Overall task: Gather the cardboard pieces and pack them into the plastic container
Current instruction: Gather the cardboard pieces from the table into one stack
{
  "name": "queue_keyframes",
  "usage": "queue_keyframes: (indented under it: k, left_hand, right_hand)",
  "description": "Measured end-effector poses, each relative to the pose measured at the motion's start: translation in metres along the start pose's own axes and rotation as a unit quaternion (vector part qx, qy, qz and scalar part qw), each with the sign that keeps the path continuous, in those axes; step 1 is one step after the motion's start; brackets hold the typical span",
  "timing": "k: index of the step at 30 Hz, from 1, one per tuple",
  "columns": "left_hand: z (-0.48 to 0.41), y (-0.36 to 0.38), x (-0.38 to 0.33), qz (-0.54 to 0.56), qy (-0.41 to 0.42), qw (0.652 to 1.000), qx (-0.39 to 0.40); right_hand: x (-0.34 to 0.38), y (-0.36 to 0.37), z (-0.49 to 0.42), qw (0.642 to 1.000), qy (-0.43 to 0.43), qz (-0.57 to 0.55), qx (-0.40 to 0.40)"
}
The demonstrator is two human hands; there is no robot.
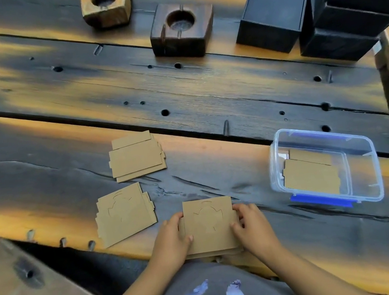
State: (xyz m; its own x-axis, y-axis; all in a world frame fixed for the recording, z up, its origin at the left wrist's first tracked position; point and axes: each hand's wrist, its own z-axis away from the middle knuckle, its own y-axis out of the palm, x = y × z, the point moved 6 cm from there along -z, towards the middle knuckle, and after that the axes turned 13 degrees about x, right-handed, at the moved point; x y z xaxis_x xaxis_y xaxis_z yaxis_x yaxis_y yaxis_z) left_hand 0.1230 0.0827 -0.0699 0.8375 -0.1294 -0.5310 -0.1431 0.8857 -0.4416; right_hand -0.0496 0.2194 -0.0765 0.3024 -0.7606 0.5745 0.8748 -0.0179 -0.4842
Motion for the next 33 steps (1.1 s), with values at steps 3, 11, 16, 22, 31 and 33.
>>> queue_keyframes:
  k: [3,11,16,22,31,33]
  left_hand:
    - [0.002,0.004,0.006,-0.004,-0.009,1.000,0.016]
    - [0.002,0.012,0.011,0.018,-0.029,0.999,0.029]
    - [0.002,0.013,0.013,0.041,-0.043,0.998,0.017]
    - [0.002,0.020,0.014,0.070,-0.061,0.995,0.031]
    - [-0.006,0.024,0.014,0.202,-0.145,0.968,0.018]
    - [-0.004,0.028,0.012,0.238,-0.151,0.959,0.023]
  right_hand:
    - [-0.003,0.005,0.005,1.000,0.001,-0.008,0.013]
    - [-0.002,0.009,0.008,0.999,-0.010,0.006,0.031]
    - [-0.011,0.005,0.007,1.000,0.012,-0.001,0.012]
    - [-0.025,0.011,0.003,0.996,0.081,-0.018,0.040]
    - [-0.032,0.008,-0.010,0.984,0.104,-0.111,0.089]
    - [-0.034,0.006,-0.010,0.979,0.114,-0.135,0.099]
